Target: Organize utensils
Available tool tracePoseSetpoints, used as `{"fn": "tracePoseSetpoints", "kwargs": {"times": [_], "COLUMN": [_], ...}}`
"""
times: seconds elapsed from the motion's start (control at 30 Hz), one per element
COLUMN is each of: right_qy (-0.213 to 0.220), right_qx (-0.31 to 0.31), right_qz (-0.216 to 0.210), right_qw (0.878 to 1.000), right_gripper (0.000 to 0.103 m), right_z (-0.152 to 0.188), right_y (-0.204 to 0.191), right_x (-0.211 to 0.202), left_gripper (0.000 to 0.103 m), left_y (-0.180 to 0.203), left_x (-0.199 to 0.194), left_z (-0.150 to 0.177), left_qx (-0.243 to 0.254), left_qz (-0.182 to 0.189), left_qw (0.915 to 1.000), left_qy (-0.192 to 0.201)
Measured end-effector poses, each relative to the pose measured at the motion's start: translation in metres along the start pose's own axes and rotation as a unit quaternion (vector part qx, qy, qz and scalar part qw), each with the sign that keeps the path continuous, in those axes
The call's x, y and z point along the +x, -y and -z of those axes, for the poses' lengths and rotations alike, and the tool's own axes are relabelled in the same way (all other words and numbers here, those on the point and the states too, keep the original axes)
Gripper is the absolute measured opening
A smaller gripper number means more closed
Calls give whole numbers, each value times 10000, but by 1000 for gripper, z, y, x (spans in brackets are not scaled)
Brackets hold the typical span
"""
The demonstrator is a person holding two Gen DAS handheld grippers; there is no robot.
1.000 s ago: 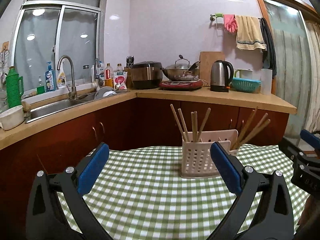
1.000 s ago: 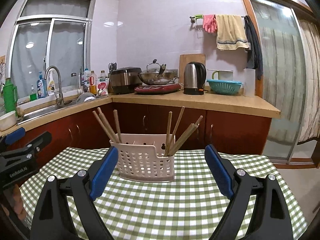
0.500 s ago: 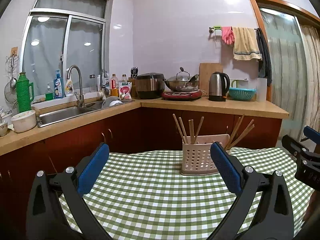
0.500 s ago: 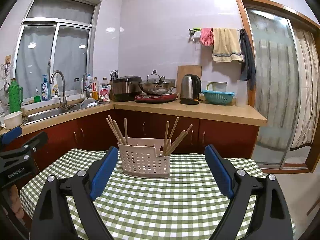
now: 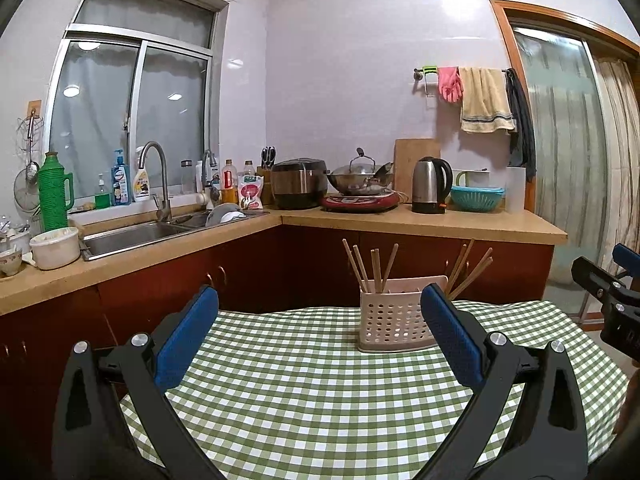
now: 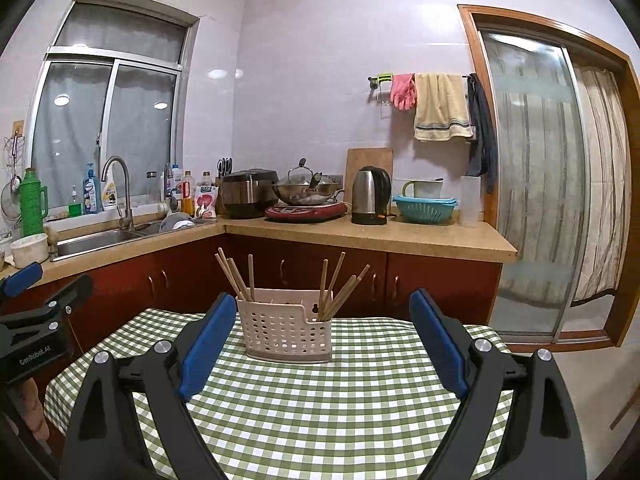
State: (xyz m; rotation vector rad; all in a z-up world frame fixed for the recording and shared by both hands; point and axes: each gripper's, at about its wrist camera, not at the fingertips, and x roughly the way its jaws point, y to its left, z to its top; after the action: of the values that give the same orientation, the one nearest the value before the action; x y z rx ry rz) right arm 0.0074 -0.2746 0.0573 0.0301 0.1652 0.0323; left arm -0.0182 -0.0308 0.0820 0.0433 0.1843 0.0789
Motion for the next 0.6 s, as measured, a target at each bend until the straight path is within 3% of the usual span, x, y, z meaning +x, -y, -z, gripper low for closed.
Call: {"fn": "tracePoseSetpoints", "kwargs": {"times": [0.6], "right_qy": [66], "right_qx": [-24], "right_qz": [43], "right_qw": [10000], "right_gripper": [86], "right_z": [-2], "right_y": [-5], "right_x": [-6], "left_gripper": [99], "left_y": [0], "left_x": [-4], "left_z": [3], "left_qx": [-18], "left_qz": [8], "left_qw": [10000], "left_qy": [-22]}}
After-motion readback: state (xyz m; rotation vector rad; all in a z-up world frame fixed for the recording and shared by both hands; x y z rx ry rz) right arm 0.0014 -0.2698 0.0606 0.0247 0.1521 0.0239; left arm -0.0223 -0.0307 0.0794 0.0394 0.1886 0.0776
